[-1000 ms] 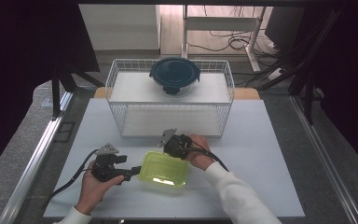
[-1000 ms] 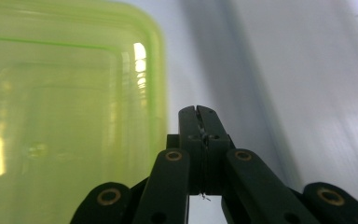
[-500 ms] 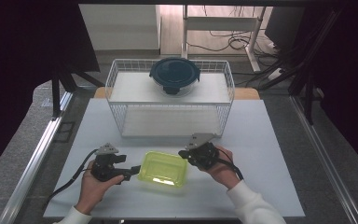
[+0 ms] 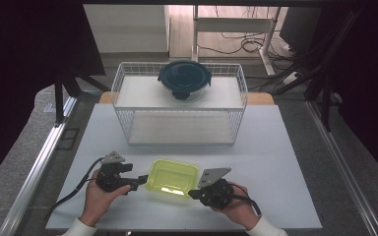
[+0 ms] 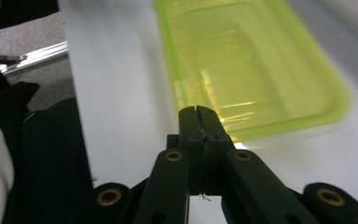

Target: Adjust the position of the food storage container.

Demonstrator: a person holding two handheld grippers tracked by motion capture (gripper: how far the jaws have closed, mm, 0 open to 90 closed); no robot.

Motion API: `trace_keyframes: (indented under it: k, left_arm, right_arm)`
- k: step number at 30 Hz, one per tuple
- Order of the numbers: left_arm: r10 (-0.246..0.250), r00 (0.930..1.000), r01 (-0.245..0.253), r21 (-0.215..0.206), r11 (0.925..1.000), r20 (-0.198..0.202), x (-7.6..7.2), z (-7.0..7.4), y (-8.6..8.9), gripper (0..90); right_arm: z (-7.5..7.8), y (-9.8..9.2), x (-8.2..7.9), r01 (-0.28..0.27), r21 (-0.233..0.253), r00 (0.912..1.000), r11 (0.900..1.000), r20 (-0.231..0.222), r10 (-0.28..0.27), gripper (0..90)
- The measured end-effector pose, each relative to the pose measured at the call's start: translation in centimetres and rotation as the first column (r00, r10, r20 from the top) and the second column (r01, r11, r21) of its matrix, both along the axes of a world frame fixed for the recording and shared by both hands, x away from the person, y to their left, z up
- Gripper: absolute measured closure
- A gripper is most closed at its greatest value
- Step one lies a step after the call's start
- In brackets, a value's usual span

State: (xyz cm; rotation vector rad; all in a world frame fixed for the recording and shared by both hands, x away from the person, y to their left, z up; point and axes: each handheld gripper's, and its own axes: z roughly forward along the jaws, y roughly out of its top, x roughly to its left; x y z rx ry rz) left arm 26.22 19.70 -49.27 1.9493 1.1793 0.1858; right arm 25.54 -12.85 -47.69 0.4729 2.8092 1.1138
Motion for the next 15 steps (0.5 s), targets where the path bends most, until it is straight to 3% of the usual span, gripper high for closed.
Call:
trace_keyframes:
  k: [7,11,15]
  left_arm:
    - [0.0,1.0,0.0,0.008,1.0,-0.002,0.0,-0.1,-0.1,20.0]
    - [0.0,1.0,0.0,-0.005,1.0,0.0,-0.1,0.1,0.1,20.0]
    - [-0.002,1.0,0.002,-0.001,1.0,-0.001,0.0,0.0,0.1,20.0]
  right_arm:
    - [-1.3,1.8,-0.8,-0.044,-0.035,0.9988,0.998,-0.022,0.043,89.3]
    - [-2.3,2.8,-0.6,-0.056,-0.089,0.9983,0.994,-0.022,0.054,89.3]
    - [-2.7,3.0,-0.2,-0.026,-0.119,0.9997,0.993,0.002,0.026,89.4]
